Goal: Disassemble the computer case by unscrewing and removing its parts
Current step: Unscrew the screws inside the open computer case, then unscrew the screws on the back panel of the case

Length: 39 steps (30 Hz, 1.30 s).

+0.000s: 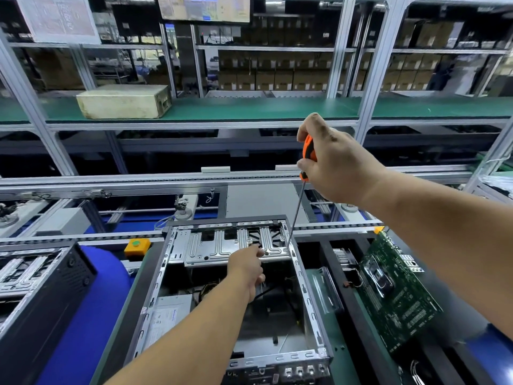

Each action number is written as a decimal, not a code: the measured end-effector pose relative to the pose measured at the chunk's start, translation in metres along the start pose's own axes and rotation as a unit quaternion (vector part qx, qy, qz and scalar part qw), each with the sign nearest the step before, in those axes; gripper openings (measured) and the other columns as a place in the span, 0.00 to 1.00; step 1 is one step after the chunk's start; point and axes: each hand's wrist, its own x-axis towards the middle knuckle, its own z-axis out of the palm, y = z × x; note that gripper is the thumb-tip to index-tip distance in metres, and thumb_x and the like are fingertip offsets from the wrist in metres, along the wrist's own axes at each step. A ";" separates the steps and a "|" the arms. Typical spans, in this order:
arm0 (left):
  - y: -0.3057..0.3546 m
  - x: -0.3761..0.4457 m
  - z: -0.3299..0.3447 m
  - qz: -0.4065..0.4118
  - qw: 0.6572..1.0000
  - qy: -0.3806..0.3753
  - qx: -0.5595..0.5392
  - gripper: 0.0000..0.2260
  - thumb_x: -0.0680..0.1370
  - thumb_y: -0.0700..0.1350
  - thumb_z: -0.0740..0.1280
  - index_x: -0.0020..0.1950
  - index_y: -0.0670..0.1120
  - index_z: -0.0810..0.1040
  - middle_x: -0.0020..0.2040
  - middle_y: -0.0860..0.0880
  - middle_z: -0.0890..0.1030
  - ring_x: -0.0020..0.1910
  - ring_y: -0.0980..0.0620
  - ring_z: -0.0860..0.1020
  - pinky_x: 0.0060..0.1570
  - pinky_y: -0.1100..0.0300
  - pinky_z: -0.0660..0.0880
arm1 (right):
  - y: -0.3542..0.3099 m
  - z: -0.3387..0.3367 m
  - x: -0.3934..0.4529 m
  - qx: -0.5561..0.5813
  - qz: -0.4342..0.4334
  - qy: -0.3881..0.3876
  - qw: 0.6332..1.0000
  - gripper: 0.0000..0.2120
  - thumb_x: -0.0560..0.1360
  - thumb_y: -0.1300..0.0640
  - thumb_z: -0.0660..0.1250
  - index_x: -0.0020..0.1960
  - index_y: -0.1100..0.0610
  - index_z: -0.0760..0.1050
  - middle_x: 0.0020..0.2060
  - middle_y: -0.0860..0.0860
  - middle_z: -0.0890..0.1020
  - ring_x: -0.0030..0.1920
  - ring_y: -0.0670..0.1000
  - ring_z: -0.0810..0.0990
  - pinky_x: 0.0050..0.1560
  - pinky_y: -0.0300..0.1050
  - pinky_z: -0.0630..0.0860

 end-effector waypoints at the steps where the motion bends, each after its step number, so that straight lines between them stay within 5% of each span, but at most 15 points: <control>1: -0.001 0.000 0.000 -0.004 1.000 0.001 -0.006 0.08 0.83 0.41 0.62 0.52 0.41 0.80 0.26 0.51 0.67 0.23 0.55 0.62 0.22 0.61 0.62 | 0.000 -0.002 0.000 0.004 -0.002 0.004 1.000 0.15 0.79 0.56 0.69 0.57 0.48 0.63 0.40 0.48 0.74 0.40 0.47 0.72 0.42 0.51 0.70; 6: -0.006 -0.001 -0.004 -0.021 0.999 -0.003 -0.030 0.06 0.81 0.39 0.63 0.51 0.40 0.79 0.27 0.50 0.72 0.23 0.54 0.66 0.25 0.60 0.68 | -0.004 -0.010 -0.002 0.026 0.000 0.020 0.999 0.15 0.79 0.57 0.70 0.58 0.50 0.64 0.39 0.50 0.74 0.38 0.50 0.73 0.40 0.49 0.71; 9: -0.007 -0.004 -0.006 -0.033 0.998 -0.014 -0.060 0.09 0.84 0.44 0.63 0.50 0.41 0.79 0.28 0.49 0.72 0.23 0.54 0.68 0.25 0.60 0.72 | -0.005 -0.012 -0.004 0.038 0.008 0.028 0.999 0.14 0.79 0.57 0.69 0.58 0.50 0.65 0.38 0.50 0.75 0.36 0.48 0.75 0.34 0.33 0.69; 11: -0.006 -0.007 -0.006 -0.043 0.995 -0.014 -0.083 0.12 0.85 0.49 0.63 0.50 0.42 0.78 0.29 0.49 0.74 0.24 0.53 0.71 0.25 0.61 0.72 | -0.004 -0.014 -0.005 0.049 0.017 0.032 0.998 0.14 0.80 0.56 0.69 0.59 0.50 0.65 0.40 0.51 0.75 0.37 0.47 0.75 0.32 0.31 0.68; 14: -0.003 -0.011 -0.009 -0.061 0.991 -0.020 -0.121 0.17 0.86 0.56 0.61 0.52 0.43 0.78 0.30 0.49 0.77 0.27 0.52 0.74 0.25 0.62 0.69 | -0.002 -0.016 -0.009 0.071 0.033 0.036 0.996 0.15 0.79 0.54 0.70 0.59 0.49 0.66 0.42 0.50 0.74 0.40 0.48 0.73 0.37 0.38 0.68; 21: 0.005 -0.017 -0.019 -0.091 0.976 -0.061 -0.189 0.17 0.87 0.53 0.61 0.45 0.44 0.77 0.30 0.50 0.72 0.23 0.55 0.66 0.21 0.64 0.57 | 0.000 -0.018 -0.021 0.108 0.075 0.059 0.990 0.14 0.79 0.53 0.71 0.58 0.50 0.67 0.41 0.52 0.77 0.36 0.48 0.76 0.31 0.29 0.69; 26: 0.003 -0.026 -0.023 -0.062 0.991 -0.016 -0.117 0.20 0.84 0.61 0.65 0.41 0.48 0.68 0.27 0.52 0.60 0.22 0.55 0.55 0.21 0.62 0.51 | 0.000 -0.018 -0.031 0.140 0.090 0.071 0.984 0.15 0.78 0.52 0.72 0.58 0.48 0.67 0.45 0.55 0.79 0.41 0.56 0.80 0.39 0.45 0.74; 32: -0.004 -0.027 -0.044 -0.100 0.985 0.061 -0.127 0.22 0.84 0.64 0.59 0.45 0.45 0.69 0.26 0.51 0.57 0.22 0.54 0.55 0.23 0.64 0.51 | 0.000 -0.019 -0.049 0.189 0.108 0.140 0.966 0.14 0.78 0.52 0.72 0.57 0.47 0.69 0.45 0.53 0.78 0.42 0.57 0.82 0.42 0.52 0.80; 34: -0.007 -0.027 -0.050 -0.105 0.981 0.054 -0.155 0.22 0.86 0.62 0.58 0.42 0.47 0.68 0.27 0.51 0.61 0.23 0.54 0.58 0.22 0.64 0.53 | 0.002 -0.015 -0.061 0.275 0.144 0.204 0.929 0.14 0.77 0.54 0.74 0.55 0.49 0.69 0.47 0.56 0.80 0.40 0.58 0.84 0.41 0.54 0.83; 36: -0.011 -0.029 -0.051 -0.089 0.980 0.024 -0.179 0.19 0.88 0.57 0.58 0.43 0.47 0.71 0.30 0.50 0.67 0.27 0.54 0.64 0.22 0.64 0.58 | 0.004 -0.001 -0.078 0.414 0.217 0.239 0.851 0.16 0.76 0.57 0.76 0.56 0.53 0.70 0.50 0.62 0.82 0.38 0.58 0.86 0.39 0.52 0.84; 39: -0.007 -0.042 -0.046 -0.061 0.979 -0.042 -0.193 0.14 0.88 0.48 0.58 0.50 0.44 0.78 0.33 0.50 0.70 0.29 0.54 0.65 0.24 0.63 0.61 | 0.002 0.039 -0.105 0.627 0.378 0.157 0.662 0.20 0.74 0.59 0.75 0.62 0.64 0.75 0.48 0.61 0.85 0.39 0.55 0.85 0.36 0.45 0.82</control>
